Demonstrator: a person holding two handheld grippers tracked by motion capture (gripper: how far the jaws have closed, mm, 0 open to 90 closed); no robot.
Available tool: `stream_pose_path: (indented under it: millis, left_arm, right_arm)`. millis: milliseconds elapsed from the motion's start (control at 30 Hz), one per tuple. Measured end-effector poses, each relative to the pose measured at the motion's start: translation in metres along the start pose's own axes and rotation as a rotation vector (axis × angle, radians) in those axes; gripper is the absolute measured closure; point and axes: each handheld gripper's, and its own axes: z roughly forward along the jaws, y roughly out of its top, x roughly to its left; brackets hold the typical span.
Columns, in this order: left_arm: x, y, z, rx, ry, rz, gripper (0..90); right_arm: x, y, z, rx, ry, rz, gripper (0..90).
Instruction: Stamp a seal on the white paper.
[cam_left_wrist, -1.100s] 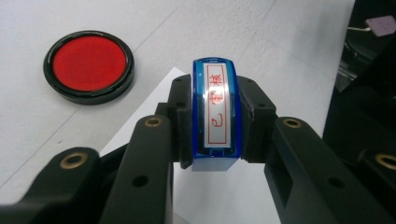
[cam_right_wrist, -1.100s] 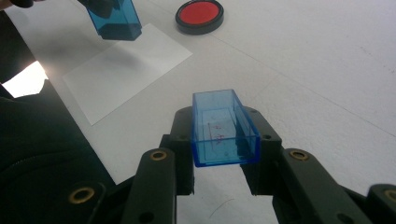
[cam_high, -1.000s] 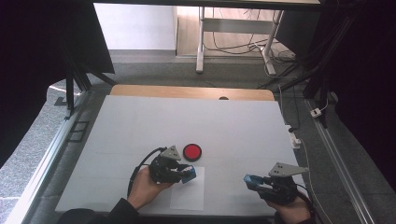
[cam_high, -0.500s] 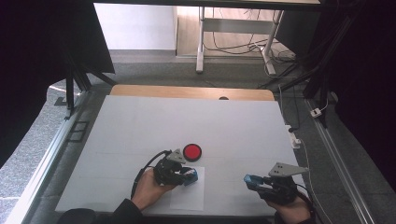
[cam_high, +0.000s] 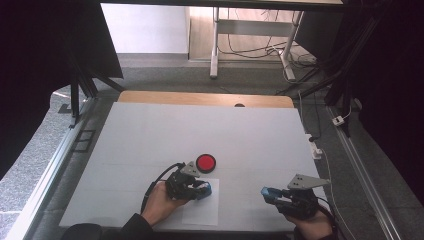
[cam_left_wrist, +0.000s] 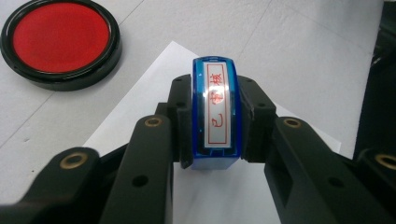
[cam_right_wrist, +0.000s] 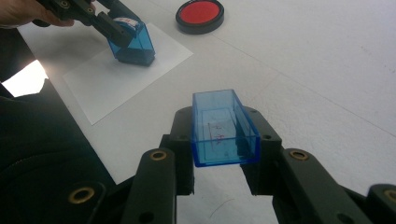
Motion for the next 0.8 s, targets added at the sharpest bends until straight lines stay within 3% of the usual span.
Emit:
stream_pose_path:
  millis: [167, 367, 800]
  left_arm:
    - [-0.007, 0.001, 0.001, 0.017, 0.037, 0.047, 70.1]
    - [-0.01, 0.002, 0.001, 0.029, 0.056, 0.065, 70.2]
    - [0.007, -0.001, 0.001, -0.001, -0.041, -0.052, 70.2]
  right_arm:
    - [0.0, 0.0, 0.0, -0.001, 0.0, 0.001, 68.2]
    - [0.0, 0.0, 0.0, 0.0, 0.0, -0.001, 68.2]
    - [0.0, 0.0, 0.001, 0.002, 0.0, -0.002, 68.2]
